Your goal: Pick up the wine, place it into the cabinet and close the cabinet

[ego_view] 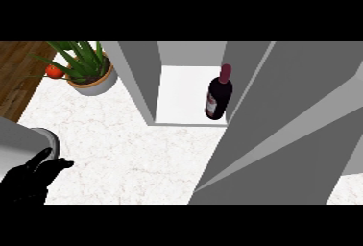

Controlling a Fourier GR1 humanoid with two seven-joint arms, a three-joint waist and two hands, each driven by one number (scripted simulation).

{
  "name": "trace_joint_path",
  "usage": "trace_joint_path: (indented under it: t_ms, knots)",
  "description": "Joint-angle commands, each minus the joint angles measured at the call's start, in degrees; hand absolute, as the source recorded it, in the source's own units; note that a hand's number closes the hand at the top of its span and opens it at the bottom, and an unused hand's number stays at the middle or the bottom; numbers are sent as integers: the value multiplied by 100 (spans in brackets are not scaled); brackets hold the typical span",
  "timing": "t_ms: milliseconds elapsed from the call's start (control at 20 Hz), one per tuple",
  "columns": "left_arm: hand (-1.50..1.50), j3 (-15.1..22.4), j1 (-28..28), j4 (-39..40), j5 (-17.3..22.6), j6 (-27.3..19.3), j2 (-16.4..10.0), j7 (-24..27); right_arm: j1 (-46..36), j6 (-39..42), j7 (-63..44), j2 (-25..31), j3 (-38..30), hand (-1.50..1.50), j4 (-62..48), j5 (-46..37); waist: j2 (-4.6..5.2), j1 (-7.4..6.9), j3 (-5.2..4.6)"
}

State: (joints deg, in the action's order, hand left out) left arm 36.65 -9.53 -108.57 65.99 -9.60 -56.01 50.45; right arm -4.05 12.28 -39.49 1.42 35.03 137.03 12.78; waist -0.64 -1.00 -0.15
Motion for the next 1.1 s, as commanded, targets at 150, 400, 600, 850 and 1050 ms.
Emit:
trace_joint_path:
  t_ms: [150, 400, 600, 850, 1050]
  knots:
    - [-150, -868, -737, 395, 617, 973, -731, 200, -965, -1125, -412, -135, 1701, 150, -115, -1002, -24, -93, -18]
    - [-150, -1092, -1036, 551, 658, 1318, -907, 307, -1796, -2485, 117, -128, 2189, 150, -845, -1424, -22, -159, -16]
    - [-150, -1247, -1240, 854, 544, 1923, -1050, 480, -2382, -3083, 307, -109, 1831, 150, -1061, -1538, -3, -209, -20]
    - [-150, -1650, -1526, 964, 783, 2332, -1380, 478, -2862, -3777, 439, -97, 1623, 150, -1383, -1565, 11, -282, -11]
    - [-150, -1767, -1454, 1065, 755, 2569, -1341, 464, -3578, -3991, 299, -95, 999, 150, -1885, -1212, 60, -327, -17]
